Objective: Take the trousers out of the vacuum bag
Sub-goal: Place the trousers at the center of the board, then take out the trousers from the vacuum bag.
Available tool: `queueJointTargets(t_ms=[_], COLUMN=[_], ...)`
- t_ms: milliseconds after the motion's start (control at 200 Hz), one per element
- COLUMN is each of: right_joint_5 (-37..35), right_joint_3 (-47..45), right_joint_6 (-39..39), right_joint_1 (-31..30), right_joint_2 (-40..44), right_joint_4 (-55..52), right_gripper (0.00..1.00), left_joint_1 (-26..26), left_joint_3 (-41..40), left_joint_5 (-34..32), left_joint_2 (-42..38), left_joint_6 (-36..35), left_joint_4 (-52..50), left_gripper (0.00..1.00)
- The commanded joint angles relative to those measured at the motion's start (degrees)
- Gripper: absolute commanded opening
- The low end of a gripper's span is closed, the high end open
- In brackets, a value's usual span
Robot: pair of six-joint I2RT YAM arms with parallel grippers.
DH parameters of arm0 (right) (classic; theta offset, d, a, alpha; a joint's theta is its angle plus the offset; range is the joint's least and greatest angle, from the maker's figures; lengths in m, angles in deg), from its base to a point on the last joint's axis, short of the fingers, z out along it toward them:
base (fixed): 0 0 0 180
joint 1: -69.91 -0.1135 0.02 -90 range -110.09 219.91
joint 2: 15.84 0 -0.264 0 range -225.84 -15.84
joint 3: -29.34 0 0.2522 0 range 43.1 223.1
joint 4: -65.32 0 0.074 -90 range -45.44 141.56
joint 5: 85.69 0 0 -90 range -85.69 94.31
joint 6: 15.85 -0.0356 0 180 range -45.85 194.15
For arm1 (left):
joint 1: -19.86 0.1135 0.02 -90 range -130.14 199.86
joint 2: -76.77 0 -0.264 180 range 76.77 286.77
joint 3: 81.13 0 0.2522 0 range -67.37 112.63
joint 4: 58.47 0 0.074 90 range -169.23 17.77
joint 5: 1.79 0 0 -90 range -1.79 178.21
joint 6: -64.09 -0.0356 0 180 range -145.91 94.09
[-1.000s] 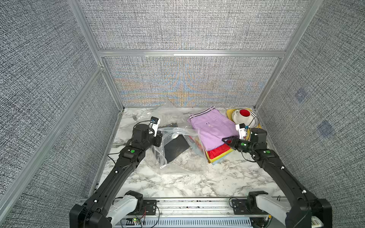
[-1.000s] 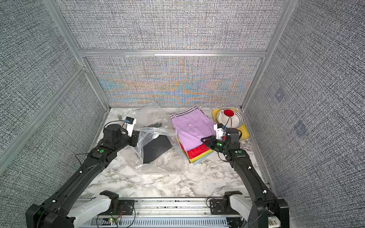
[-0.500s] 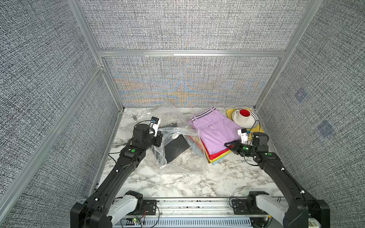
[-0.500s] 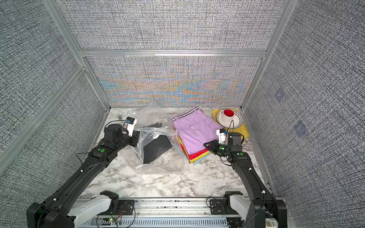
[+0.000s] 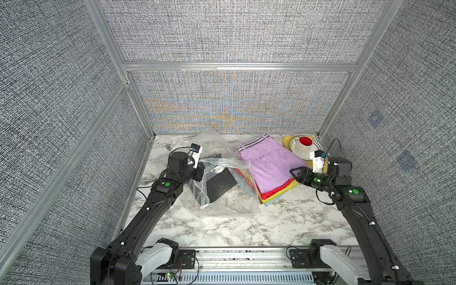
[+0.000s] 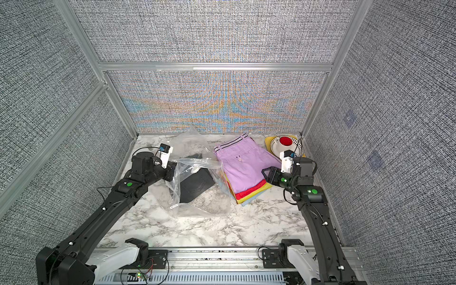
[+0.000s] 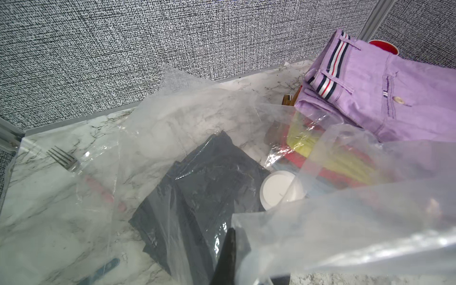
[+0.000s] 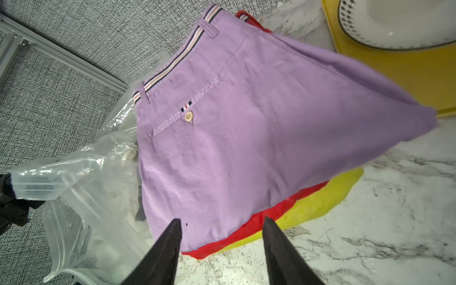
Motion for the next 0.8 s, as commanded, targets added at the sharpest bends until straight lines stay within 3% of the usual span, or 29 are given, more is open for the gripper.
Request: queueJointTargets(t_ms=[0,170,330,455,651,796], right_joint_5=[2.84,4.17,-1.18,-6.41,-19.00,-26.22], right_joint_3=[2.69,4.42,3.67,3.70,3.03,0.51], right_joint_6=[3.56,1.13,-1.58,-3.30,-9.64,-16.90], right_joint_1=[-3.03,-16.32,-33.31,-42.99,-51.40,-52.51], right_joint_2=[1.29,1.07,-4.46,-11.71,-22.60,-28.02], right_joint_4=[-0.99,6.57,15.68,22.34,31.61,36.06], right_gripper=[0.58,0.63,0.65,0.66,0.65,0.65], left_joint_1=[0.00,-0.09,-0.27,-0.63,-1.36,-2.02], left_joint_3=[1.67,4.80,8.97,11.28,12.18,12.42], left_joint_5=[2.53,4.86,6.65,8.00,9.34,9.66], left_joint_2=[0.54,2.58,5.06,6.35,6.02,5.36], left_joint_6=[-1.15,-1.82,-2.29,-2.93,-2.50,-1.76], left_joint_4=[0.92,0.29,-1.52,-2.98,-3.36,-2.80], left_gripper=[0.00,0.00,0.00,0.00,0.00,0.00])
